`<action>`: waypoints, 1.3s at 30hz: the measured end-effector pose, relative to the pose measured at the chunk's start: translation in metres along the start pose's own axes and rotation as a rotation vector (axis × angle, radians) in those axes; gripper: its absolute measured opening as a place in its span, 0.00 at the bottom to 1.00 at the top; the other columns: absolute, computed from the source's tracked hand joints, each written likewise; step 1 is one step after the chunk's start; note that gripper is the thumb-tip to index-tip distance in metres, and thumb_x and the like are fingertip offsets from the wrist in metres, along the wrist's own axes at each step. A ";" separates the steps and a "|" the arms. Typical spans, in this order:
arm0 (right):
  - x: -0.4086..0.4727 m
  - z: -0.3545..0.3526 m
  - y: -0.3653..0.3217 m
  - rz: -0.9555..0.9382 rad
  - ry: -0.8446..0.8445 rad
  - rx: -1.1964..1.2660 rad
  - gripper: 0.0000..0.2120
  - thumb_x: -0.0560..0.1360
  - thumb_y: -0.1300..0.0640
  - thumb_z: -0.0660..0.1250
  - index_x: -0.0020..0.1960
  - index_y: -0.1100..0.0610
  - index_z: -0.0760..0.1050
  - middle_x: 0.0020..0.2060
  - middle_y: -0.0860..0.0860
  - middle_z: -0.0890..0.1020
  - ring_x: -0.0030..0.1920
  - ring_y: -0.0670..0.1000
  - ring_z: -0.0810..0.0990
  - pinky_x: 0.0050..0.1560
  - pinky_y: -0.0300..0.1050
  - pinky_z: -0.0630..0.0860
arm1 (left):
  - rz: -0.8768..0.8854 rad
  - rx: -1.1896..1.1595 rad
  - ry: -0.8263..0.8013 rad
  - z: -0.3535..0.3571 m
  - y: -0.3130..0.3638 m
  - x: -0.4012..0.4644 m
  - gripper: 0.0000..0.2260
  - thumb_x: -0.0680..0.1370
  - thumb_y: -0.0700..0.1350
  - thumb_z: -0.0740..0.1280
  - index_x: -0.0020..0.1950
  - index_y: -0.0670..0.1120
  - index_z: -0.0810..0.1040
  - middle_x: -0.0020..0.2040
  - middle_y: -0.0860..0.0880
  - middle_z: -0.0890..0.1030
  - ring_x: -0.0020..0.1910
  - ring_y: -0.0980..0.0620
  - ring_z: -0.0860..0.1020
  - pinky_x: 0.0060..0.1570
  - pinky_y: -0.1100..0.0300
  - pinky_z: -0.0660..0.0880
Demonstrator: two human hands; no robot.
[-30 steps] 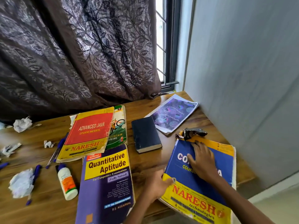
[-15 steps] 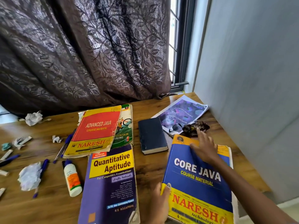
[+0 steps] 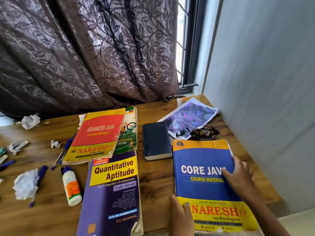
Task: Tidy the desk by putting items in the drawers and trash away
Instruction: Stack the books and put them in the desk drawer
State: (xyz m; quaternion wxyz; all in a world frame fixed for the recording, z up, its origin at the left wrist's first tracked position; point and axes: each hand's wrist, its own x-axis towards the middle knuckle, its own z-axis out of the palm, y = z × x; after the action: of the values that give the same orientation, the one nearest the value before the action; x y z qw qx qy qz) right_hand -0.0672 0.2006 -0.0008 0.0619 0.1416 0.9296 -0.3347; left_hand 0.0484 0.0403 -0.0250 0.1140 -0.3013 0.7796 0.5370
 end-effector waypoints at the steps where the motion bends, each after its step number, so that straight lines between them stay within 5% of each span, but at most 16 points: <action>1: 0.002 0.000 -0.002 -0.003 0.006 -0.014 0.31 0.75 0.54 0.66 0.74 0.57 0.58 0.69 0.60 0.64 0.69 0.60 0.59 0.65 0.57 0.63 | 0.017 0.081 -0.027 0.001 0.002 -0.002 0.21 0.82 0.44 0.55 0.73 0.44 0.54 0.70 0.47 0.68 0.65 0.49 0.70 0.62 0.60 0.67; 7: 0.005 0.001 -0.003 -0.005 0.010 -0.113 0.30 0.77 0.51 0.63 0.75 0.55 0.56 0.71 0.57 0.61 0.70 0.59 0.57 0.65 0.61 0.61 | 0.092 0.318 -0.105 -0.007 0.019 -0.013 0.33 0.80 0.52 0.58 0.76 0.48 0.39 0.77 0.48 0.50 0.75 0.50 0.53 0.71 0.58 0.56; 11: -0.005 0.018 -0.018 -0.094 0.104 -0.133 0.28 0.74 0.54 0.66 0.72 0.57 0.61 0.71 0.58 0.62 0.69 0.60 0.57 0.66 0.62 0.60 | 0.201 0.248 -0.065 -0.030 0.028 -0.015 0.33 0.80 0.52 0.59 0.76 0.54 0.40 0.76 0.52 0.45 0.67 0.61 0.53 0.65 0.69 0.61; 13: -0.012 0.028 -0.032 -0.179 0.127 -0.128 0.27 0.73 0.56 0.67 0.70 0.58 0.66 0.69 0.59 0.65 0.68 0.62 0.60 0.64 0.65 0.63 | 0.255 0.153 -0.007 -0.042 0.030 -0.011 0.30 0.80 0.50 0.60 0.77 0.53 0.45 0.75 0.53 0.48 0.66 0.62 0.53 0.61 0.73 0.59; 16: -0.029 0.042 -0.064 -0.339 0.122 -0.084 0.24 0.72 0.58 0.69 0.67 0.57 0.71 0.64 0.58 0.72 0.64 0.62 0.65 0.59 0.61 0.66 | 0.363 0.027 0.107 -0.059 0.029 0.000 0.25 0.79 0.48 0.63 0.73 0.56 0.58 0.71 0.55 0.61 0.66 0.60 0.65 0.61 0.66 0.68; 21: -0.064 0.068 -0.121 -0.590 -0.108 0.130 0.20 0.74 0.58 0.66 0.65 0.51 0.71 0.62 0.50 0.73 0.65 0.52 0.65 0.62 0.53 0.63 | 0.511 -0.099 0.258 -0.100 0.027 0.021 0.19 0.77 0.44 0.65 0.61 0.65 0.64 0.59 0.64 0.71 0.56 0.62 0.73 0.54 0.64 0.74; 24: -0.079 0.085 -0.152 -0.674 -0.253 0.234 0.19 0.73 0.54 0.63 0.64 0.51 0.72 0.58 0.46 0.74 0.62 0.49 0.69 0.62 0.44 0.67 | 0.573 -0.094 0.411 -0.131 0.019 0.038 0.18 0.77 0.42 0.65 0.63 0.60 0.67 0.59 0.63 0.72 0.59 0.62 0.72 0.57 0.67 0.71; 27: -0.089 0.105 -0.181 -0.723 -0.386 0.264 0.16 0.77 0.59 0.62 0.64 0.52 0.72 0.55 0.43 0.73 0.60 0.46 0.71 0.60 0.42 0.70 | 0.569 0.067 0.621 -0.166 0.001 0.062 0.18 0.76 0.43 0.66 0.65 0.50 0.71 0.60 0.54 0.75 0.61 0.55 0.73 0.59 0.59 0.71; 30: -0.092 0.126 -0.210 -0.683 -0.497 0.284 0.17 0.78 0.59 0.61 0.67 0.54 0.70 0.59 0.47 0.74 0.61 0.45 0.71 0.62 0.42 0.71 | 0.433 0.393 0.690 -0.199 -0.031 0.086 0.24 0.76 0.47 0.66 0.71 0.46 0.66 0.69 0.48 0.71 0.69 0.47 0.67 0.66 0.50 0.66; 33: -0.083 0.148 -0.243 -0.571 -0.566 0.306 0.18 0.77 0.59 0.62 0.67 0.54 0.69 0.61 0.48 0.74 0.60 0.47 0.74 0.58 0.44 0.74 | 0.301 0.506 0.657 -0.212 -0.055 0.091 0.30 0.76 0.59 0.52 0.76 0.47 0.59 0.75 0.48 0.62 0.75 0.48 0.58 0.71 0.49 0.57; 36: -0.068 0.178 -0.271 -0.318 -0.678 0.415 0.14 0.75 0.60 0.65 0.61 0.53 0.72 0.55 0.47 0.77 0.51 0.53 0.80 0.44 0.47 0.76 | 0.299 0.544 0.667 -0.210 -0.056 0.093 0.33 0.74 0.61 0.45 0.76 0.48 0.60 0.75 0.49 0.63 0.75 0.48 0.57 0.72 0.50 0.54; 39: -0.055 0.204 -0.291 -0.021 -0.745 0.576 0.16 0.73 0.63 0.66 0.61 0.61 0.72 0.55 0.57 0.79 0.53 0.55 0.77 0.47 0.47 0.70 | 0.299 0.585 0.677 -0.209 -0.056 0.097 0.32 0.75 0.60 0.45 0.75 0.48 0.62 0.75 0.48 0.64 0.75 0.47 0.58 0.71 0.51 0.52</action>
State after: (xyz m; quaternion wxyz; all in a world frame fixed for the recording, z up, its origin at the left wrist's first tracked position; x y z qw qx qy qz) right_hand -0.0995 -0.1563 0.0297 0.3459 0.0138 0.7147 -0.6078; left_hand 0.0350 -0.1962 -0.0340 -0.1450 -0.2990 0.9264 0.1771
